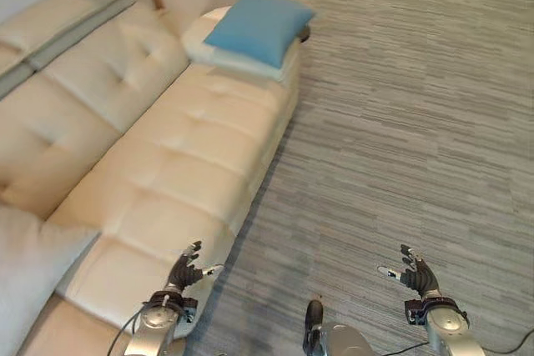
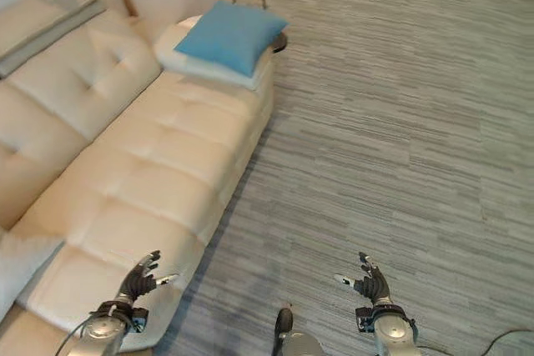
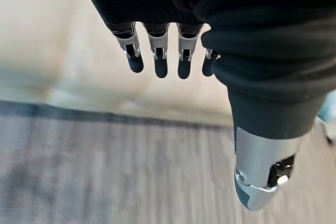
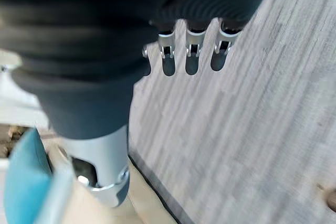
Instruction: Pick up all the scattered cushions and arrange them neatly on the sofa.
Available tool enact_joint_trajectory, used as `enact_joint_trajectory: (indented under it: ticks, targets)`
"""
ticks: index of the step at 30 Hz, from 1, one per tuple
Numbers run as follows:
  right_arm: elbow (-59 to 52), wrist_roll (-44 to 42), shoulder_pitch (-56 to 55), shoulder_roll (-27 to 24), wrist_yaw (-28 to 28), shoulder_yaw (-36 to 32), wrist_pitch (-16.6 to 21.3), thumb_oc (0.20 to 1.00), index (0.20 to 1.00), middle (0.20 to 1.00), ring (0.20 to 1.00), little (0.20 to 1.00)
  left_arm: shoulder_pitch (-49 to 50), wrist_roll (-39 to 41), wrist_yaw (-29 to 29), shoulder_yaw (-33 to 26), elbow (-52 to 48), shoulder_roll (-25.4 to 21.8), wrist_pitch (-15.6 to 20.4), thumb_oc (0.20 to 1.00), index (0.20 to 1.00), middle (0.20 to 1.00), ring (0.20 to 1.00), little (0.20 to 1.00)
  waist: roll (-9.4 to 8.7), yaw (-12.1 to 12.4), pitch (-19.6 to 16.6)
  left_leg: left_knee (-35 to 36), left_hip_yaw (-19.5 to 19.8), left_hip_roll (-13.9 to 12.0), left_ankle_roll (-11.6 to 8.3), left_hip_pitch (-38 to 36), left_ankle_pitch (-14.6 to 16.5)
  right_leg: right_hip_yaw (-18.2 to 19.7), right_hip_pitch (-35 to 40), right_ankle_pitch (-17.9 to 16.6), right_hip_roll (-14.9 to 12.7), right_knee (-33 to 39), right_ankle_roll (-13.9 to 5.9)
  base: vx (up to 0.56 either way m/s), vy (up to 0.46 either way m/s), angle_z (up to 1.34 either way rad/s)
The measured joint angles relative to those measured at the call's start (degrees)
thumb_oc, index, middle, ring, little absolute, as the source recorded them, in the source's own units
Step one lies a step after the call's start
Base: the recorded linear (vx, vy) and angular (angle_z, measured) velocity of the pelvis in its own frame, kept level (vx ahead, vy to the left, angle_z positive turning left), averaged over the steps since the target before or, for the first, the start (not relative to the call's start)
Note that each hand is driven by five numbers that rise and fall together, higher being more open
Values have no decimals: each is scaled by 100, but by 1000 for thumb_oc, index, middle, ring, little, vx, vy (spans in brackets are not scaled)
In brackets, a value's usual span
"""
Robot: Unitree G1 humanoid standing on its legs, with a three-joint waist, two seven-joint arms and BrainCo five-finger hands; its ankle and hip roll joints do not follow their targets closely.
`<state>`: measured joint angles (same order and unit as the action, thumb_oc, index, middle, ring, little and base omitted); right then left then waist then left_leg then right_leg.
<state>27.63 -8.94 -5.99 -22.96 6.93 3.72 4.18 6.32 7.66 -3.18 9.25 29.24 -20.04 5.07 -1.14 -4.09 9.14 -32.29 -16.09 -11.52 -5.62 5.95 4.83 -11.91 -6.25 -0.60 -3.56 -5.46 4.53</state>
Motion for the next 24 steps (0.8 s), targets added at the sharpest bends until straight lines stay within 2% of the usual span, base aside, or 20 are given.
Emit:
enact_joint_trajectory:
  ticks: [1, 2, 4, 7, 8, 9, 11, 12, 13, 14, 15, 16, 17, 18, 19, 20, 21, 22, 23, 24]
  targets:
    - [-78, 0, 5, -6, 1, -22, 2, 1000, 1000, 1000, 1000, 1000, 10, -2, -4, -9, 9, 12, 1, 1000, 1000, 1000, 1000, 1000, 16, -22, 6, 30, 224, 212, 3, 273, 89, 131, 106, 62, 29, 165, 76, 237, -40, -99]
    - [-122, 0, 5, -18, -1, -15, 3, 1000, 1000, 1000, 1000, 1000, -18, -1, -21, -42, -19, 69, 17, 1000, 1000, 1000, 1000, 1000, -54, 88, 50, 446, 363, 539, 186, 478, 173, 280, 172, 41, 15, 260, 69, 478, -20, -71]
    - [-114, -1, -34, 28, -5, 11, 0, 1000, 1000, 1000, 1000, 1000, 38, -9, -6, -38, -16, 50, 8, 1000, 1000, 1000, 1000, 1000, -52, 203, 82, 1146, 258, 670, 276, 903, 101, 421, 406, 80, 138, 443, 88, 495, 0, -67]
    - [-98, -2, -106, 38, 11, 14, -15, 1000, 1000, 1000, 1000, 1000, 95, -13, -7, -44, 15, 49, -11, 1000, 1000, 1000, 1000, 1000, 0, 392, 94, 2327, 466, 838, 266, 1229, -264, 615, 521, 150, 293, 469, 115, 378, 8, -52]
    - [-85, -2, -141, 42, 37, 23, -15, 1000, 1000, 1000, 1000, 1000, 158, -35, -9, -60, 28, 57, -47, 1000, 1000, 1000, 1000, 1000, 50, 460, 102, 2710, 590, 889, 108, 1464, -495, 714, 715, 355, 429, 527, 91, 526, 49, -64]
    - [-72, -2, -115, 40, 49, 6, -20, 1000, 1000, 1000, 1000, 1000, 177, -35, -13, -109, 30, 80, -62, 1000, 1000, 1000, 1000, 1000, 95, 530, 142, 3341, 865, 994, 52, 1474, -548, 790, 709, 483, 476, 364, 116, 575, 83, -55]
    - [-75, -1, -154, 24, 48, 5, -38, 1000, 1000, 1000, 1000, 1000, 250, -55, -11, -113, 27, 61, -92, 1000, 1000, 1000, 1000, 1000, 77, 696, 157, 3254, 924, 1056, 82, 1674, -571, 1071, 869, 804, 500, 228, 39, 841, 182, -66]
    - [-83, 2, -167, 28, 35, 6, -87, 1000, 1000, 1000, 1000, 1000, 301, -139, -7, -153, 23, 43, -107, 1000, 1000, 1000, 1000, 1000, 75, 730, 150, 3036, 895, 1063, 178, 1607, -581, 1175, 1028, 987, 498, 176, -32, 812, 250, -63]
    - [-128, 10, -223, 34, 25, 0, -86, 1000, 1000, 1000, 1000, 1000, 333, -209, -5, -169, 22, 27, -119, 1000, 1000, 1000, 1000, 1000, 46, 758, 135, 2835, 934, 1077, 282, 1506, -622, 1261, 1111, 1127, 439, 84, 62, 606, 202, -104]
    - [-185, 78, -345, 36, -17, 70, -82, 1000, 1000, 1000, 1000, 1000, 546, -213, -8, -258, -15, 11, -162, 1000, 1000, 1000, 1000, 1000, -59, 957, 4, 2327, 942, 1094, 458, 1120, -337, 1259, 1156, 1396, 247, -607, -203, 316, 112, -137]
    - [-274, 116, -328, 16, -24, 108, -63, 1000, 1000, 1000, 1000, 1000, 731, -213, -16, -282, -102, 15, -169, 1000, 1000, 1000, 1000, 1000, -4, 1024, -87, 2493, 700, 977, 418, 969, -773, 1138, 904, 1698, 229, -1403, -672, 323, 89, -129]
    - [-366, 116, -373, 25, -15, 137, -51, 1000, 1000, 1000, 1000, 1000, 839, -213, -13, -321, -150, -25, -167, 1000, 1000, 1000, 1000, 1000, -25, 1009, -191, 2488, 588, 1010, 590, 945, -1029, 1047, 710, 1883, 177, -1852, -846, 470, 152, -55]
    - [-528, 116, -417, 110, -12, 211, -42, 1000, 1000, 1000, 1000, 1000, 731, -212, -10, -262, -160, -152, -173, 1000, 1000, 1000, 1000, 1000, -273, 827, -267, 2467, 547, 1330, 756, 800, -743, 1074, 238, 1784, -134, -3101, -1124, 482, 163, 6]
    - [-689, 120, -411, 180, -18, 218, -40, 1000, 1000, 1000, 1000, 1000, 508, -213, -2, -216, -154, -195, -195, 1000, 1000, 1000, 1000, 1000, -312, 652, -187, 2496, 577, 1505, 1041, 591, -805, 1095, -379, 1465, -375, -4386, -1193, 646, 166, 33]
    - [-766, 163, -389, 191, -37, 255, -47, 1000, 1000, 1000, 1000, 1000, 341, -212, -16, -192, -229, -179, -186, 1000, 1000, 1000, 1000, 1000, -196, 536, -186, 2717, 687, 1555, 1059, 335, -716, 923, -692, 1485, -469, -4532, -1185, 503, 99, 23]
    - [-829, 182, -354, 197, -48, 255, -49, 1000, 1000, 1000, 1000, 1000, 265, -210, -9, -190, -316, -197, -172, 1000, 1000, 1000, 1000, 1000, -120, 558, -141, 2903, 764, 1569, 1012, 104, -657, 763, -886, 1500, -527, -4367, -1177, 514, 57, 12]
    - [-883, 217, -341, 203, -66, 239, -35, 1000, 1000, 1000, 1000, 1000, 193, -209, -19, -194, -385, -214, -143, 1000, 1000, 1000, 1000, 1000, -32, 524, -96, 3060, 765, 1541, 1011, -80, -744, 379, -908, 1588, -665, -4016, -1051, 511, -33, 18]
    - [-912, 225, -304, 201, -84, 257, 2, 1000, 1000, 1000, 1000, 1000, 92, -209, -28, -199, -426, -231, -78, 1000, 1000, 1000, 1000, 1000, 47, 437, -45, 3152, 827, 1561, 980, -313, -674, 61, -1029, 1581, -712, -3317, -985, 516, -32, 22]
    - [-964, 228, -267, 170, -104, 255, 24, 1000, 1000, 1000, 1000, 1000, 45, -208, -36, -202, -420, -217, -39, 1000, 1000, 1000, 1000, 1000, 92, 431, -20, 3211, 909, 1526, 913, -446, -489, 31, -1165, 1555, -674, -3039, -1007, 488, -111, 21]
    - [-905, 229, -194, 176, -130, 256, 39, 1000, 1000, 1000, 1000, 1000, -3, -208, -56, -243, -328, -207, -51, 1000, 1000, 1000, 1000, 1000, 107, 437, 18, 3235, 860, 1521, 951, -605, -458, -177, -1238, 1336, -702, -2247, -957, 519, -205, 12]
